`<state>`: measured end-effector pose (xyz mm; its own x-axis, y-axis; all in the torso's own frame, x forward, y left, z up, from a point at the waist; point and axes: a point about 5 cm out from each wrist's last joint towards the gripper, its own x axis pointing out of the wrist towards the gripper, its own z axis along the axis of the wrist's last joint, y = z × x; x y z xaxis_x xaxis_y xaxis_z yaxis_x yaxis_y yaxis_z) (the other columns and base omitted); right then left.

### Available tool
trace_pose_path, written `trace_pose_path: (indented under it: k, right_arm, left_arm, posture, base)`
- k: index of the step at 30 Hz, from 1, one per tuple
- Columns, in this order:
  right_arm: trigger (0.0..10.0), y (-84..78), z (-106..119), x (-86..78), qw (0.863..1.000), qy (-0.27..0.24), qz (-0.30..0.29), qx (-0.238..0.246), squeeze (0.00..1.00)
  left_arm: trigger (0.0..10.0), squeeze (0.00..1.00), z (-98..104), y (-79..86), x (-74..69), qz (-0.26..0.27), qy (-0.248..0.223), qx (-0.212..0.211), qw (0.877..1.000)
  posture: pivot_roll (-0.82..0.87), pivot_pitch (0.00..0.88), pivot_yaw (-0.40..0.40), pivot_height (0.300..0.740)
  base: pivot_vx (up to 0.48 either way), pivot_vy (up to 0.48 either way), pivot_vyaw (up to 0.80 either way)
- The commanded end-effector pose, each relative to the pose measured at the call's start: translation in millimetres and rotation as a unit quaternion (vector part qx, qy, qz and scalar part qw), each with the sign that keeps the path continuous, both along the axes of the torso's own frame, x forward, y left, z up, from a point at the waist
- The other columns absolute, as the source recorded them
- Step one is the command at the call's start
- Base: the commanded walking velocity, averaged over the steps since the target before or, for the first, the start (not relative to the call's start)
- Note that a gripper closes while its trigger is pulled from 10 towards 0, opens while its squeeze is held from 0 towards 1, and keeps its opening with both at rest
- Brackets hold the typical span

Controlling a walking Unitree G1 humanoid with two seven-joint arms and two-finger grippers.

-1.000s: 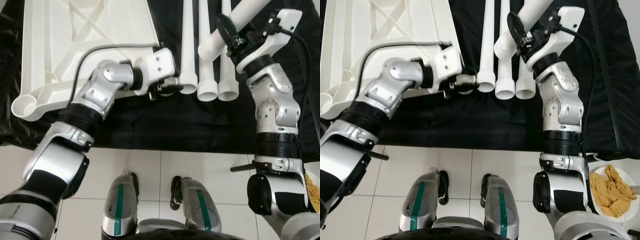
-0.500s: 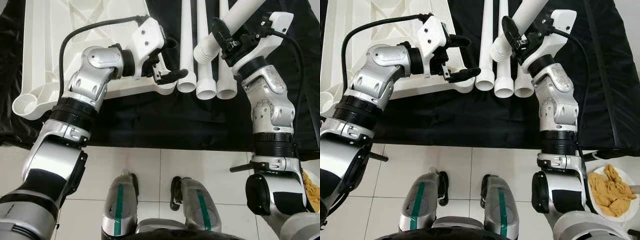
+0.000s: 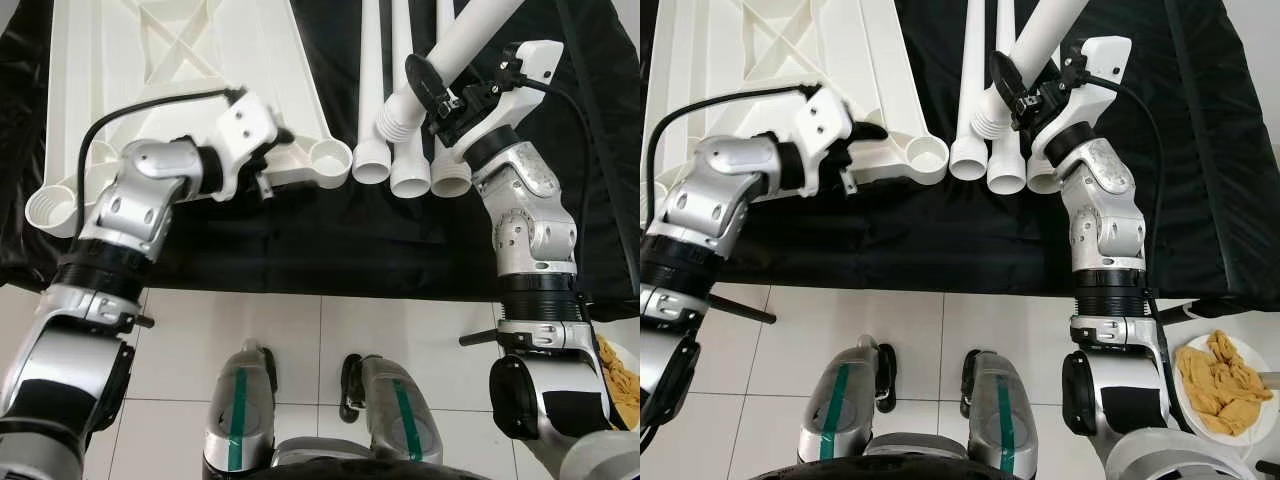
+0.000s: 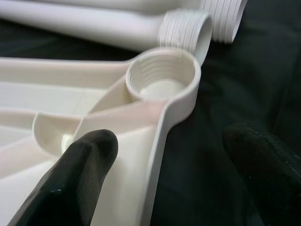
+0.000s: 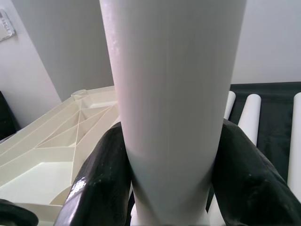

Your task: Building children table

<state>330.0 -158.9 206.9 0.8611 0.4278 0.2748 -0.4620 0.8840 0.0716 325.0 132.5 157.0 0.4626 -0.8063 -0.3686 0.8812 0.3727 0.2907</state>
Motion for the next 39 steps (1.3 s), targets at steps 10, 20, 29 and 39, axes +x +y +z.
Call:
trace_pose_path:
  k: [10,20,29,39]
  right_arm:
    - [10.0,-5.5,2.5,0.1,1.000,-0.009,-0.009,-0.003,0.00]
    - [10.0,-7.3,3.8,-0.5,1.000,-0.010,-0.013,-0.005,0.00]
    - [10.0,-9.6,3.9,-1.1,1.000,-0.010,-0.016,-0.005,0.00]
    - [10.0,-10.0,4.7,-0.2,1.000,-0.012,-0.018,-0.005,0.00]
  left_arm:
    - [10.0,0.00,-17.3,12.5,11.8,0.095,0.030,0.051,0.994]
    - [0.0,0.00,-19.2,1.4,17.4,0.095,0.035,0.054,0.993]
    - [10.0,0.00,-20.1,-16.3,11.6,0.034,0.038,0.063,0.997]
    - [10.0,0.00,-20.2,-32.0,5.6,-0.001,0.038,0.051,0.998]
  posture:
    - [0.02,0.067,0.009,0.740]
    - [0.01,0.071,0.013,0.740]
    - [0.00,0.073,0.016,0.740]
    - [0.01,0.072,0.019,0.740]
  base:
    - [0.000,0.000,0.00]
    - [0.000,0.000,0.00]
    - [0.000,0.000,0.00]
    - [0.000,0.000,0.00]
